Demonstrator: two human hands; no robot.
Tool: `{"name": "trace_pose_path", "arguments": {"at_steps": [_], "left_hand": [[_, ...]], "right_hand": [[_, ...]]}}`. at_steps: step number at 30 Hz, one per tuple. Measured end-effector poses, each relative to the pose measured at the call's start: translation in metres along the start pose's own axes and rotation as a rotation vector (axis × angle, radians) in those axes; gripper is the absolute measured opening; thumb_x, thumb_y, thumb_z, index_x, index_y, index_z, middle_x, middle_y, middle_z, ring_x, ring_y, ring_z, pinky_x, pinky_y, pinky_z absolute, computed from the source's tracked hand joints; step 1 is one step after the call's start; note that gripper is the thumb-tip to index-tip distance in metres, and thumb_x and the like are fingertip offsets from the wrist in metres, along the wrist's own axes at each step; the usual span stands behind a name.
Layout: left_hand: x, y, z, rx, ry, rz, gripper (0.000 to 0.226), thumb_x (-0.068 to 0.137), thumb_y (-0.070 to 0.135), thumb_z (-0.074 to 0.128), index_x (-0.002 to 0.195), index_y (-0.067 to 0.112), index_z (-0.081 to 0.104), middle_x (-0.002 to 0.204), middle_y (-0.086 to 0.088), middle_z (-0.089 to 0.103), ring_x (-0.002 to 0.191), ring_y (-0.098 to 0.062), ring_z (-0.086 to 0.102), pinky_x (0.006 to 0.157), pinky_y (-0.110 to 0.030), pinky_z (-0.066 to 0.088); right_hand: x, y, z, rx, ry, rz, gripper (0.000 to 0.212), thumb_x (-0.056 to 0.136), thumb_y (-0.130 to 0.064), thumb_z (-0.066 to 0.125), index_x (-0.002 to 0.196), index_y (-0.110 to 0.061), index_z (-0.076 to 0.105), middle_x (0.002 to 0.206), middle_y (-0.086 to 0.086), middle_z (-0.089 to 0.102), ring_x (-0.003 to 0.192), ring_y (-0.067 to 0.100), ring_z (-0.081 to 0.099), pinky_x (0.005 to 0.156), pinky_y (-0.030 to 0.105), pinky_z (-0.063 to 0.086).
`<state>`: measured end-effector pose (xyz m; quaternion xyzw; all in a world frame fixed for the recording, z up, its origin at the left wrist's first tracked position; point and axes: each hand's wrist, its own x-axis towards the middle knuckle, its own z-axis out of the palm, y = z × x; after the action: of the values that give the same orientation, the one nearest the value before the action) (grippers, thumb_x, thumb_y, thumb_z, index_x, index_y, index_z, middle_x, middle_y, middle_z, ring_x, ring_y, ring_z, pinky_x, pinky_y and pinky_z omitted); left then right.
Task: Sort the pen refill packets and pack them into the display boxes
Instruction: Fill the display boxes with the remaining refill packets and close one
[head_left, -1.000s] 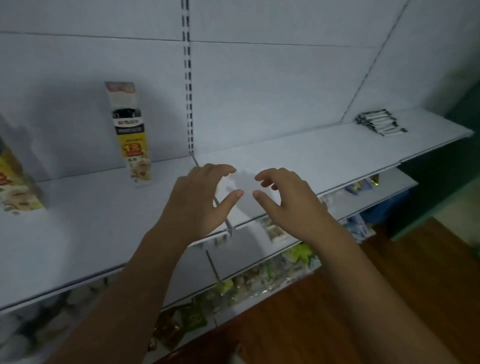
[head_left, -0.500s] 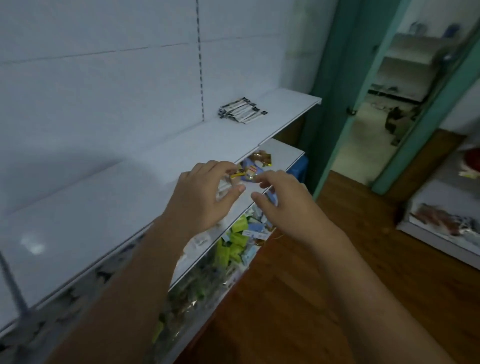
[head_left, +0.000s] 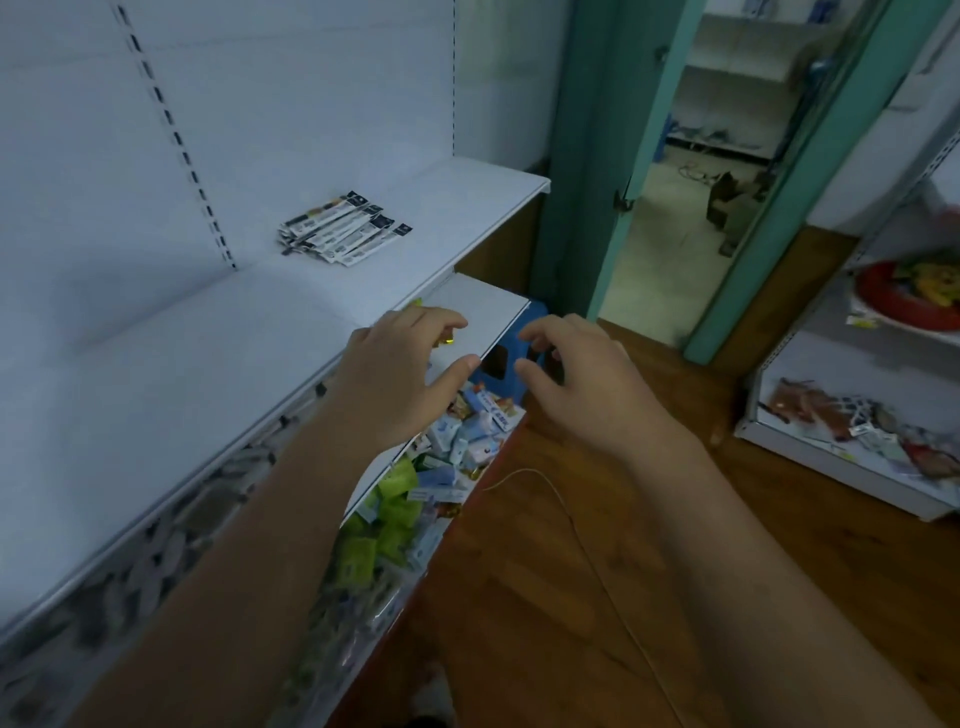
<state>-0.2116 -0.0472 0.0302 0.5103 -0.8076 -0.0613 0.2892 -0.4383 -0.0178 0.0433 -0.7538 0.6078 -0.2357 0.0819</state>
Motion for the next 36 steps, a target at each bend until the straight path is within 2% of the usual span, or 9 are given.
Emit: {"name": "trace_pose_path", "arguments": {"at_steps": [5,10,14,21,24,31,36], "left_hand": [[0.075,-0.048,0.03,0.053,-0.013,-0.055,0.043,0.099,0.051,0.058,0.137,0.032,0.056,0.125,0.008,0.065,0.119,-0.02,0.056,0.1,-0.045,0.041],[0.146,-0.111,0.045,0.03,0.007,-0.133,0.047,0.093,0.056,0.052,0.13,0.028,0.06,0.118,0.004,0.067,0.109,-0.028,0.061,0.088,-0.046,0.049],[0.191,-0.158,0.045,0.058,-0.013,-0.257,0.038,0.099,0.048,0.059,0.134,0.032,0.057,0.129,0.006,0.064,0.118,-0.025,0.059,0.095,-0.046,0.049],[0.224,-0.218,0.054,0.173,0.021,-0.471,0.041,0.099,0.043,0.063,0.138,0.03,0.057,0.132,0.002,0.062,0.122,-0.027,0.056,0.099,-0.046,0.048],[0.237,-0.234,0.059,0.241,0.034,-0.53,0.045,0.096,0.043,0.068,0.137,0.027,0.059,0.135,0.001,0.061,0.124,-0.027,0.056,0.099,-0.046,0.05],[0.26,-0.243,0.074,0.327,0.007,-0.709,0.062,0.089,0.058,0.071,0.142,0.03,0.059,0.14,0.008,0.056,0.131,-0.02,0.049,0.101,-0.041,0.048],[0.266,-0.237,0.084,0.353,0.043,-0.835,0.055,0.091,0.059,0.067,0.138,0.032,0.061,0.132,0.009,0.057,0.124,-0.018,0.051,0.096,-0.042,0.05]], "right_hand": [[0.089,0.03,0.024,-0.038,-0.028,-0.017,0.034,0.101,-0.047,0.057,0.133,-0.036,0.054,0.118,-0.01,0.059,0.113,0.01,0.054,0.1,0.048,0.05],[0.189,0.041,0.043,-0.004,-0.095,-0.055,0.034,0.102,-0.045,0.056,0.134,-0.035,0.055,0.119,-0.01,0.06,0.115,0.012,0.055,0.102,0.048,0.047],[0.25,0.048,0.065,0.059,-0.121,-0.107,0.032,0.103,-0.043,0.056,0.133,-0.032,0.057,0.118,-0.008,0.06,0.114,0.015,0.055,0.102,0.05,0.045],[0.358,0.058,0.119,0.219,-0.193,-0.264,0.03,0.102,-0.039,0.059,0.131,-0.032,0.06,0.115,-0.009,0.059,0.11,0.012,0.053,0.1,0.044,0.048],[0.406,0.06,0.146,0.254,-0.247,-0.367,0.029,0.102,-0.037,0.061,0.13,-0.031,0.06,0.117,-0.009,0.06,0.108,0.011,0.053,0.1,0.042,0.046],[0.494,0.065,0.183,0.288,-0.414,-0.573,0.027,0.099,-0.034,0.065,0.126,-0.029,0.062,0.115,-0.006,0.062,0.108,0.017,0.056,0.095,0.04,0.046],[0.529,0.061,0.2,0.379,-0.471,-0.654,0.028,0.096,-0.03,0.07,0.123,-0.027,0.065,0.111,-0.008,0.059,0.108,0.018,0.058,0.093,0.044,0.052]]}}
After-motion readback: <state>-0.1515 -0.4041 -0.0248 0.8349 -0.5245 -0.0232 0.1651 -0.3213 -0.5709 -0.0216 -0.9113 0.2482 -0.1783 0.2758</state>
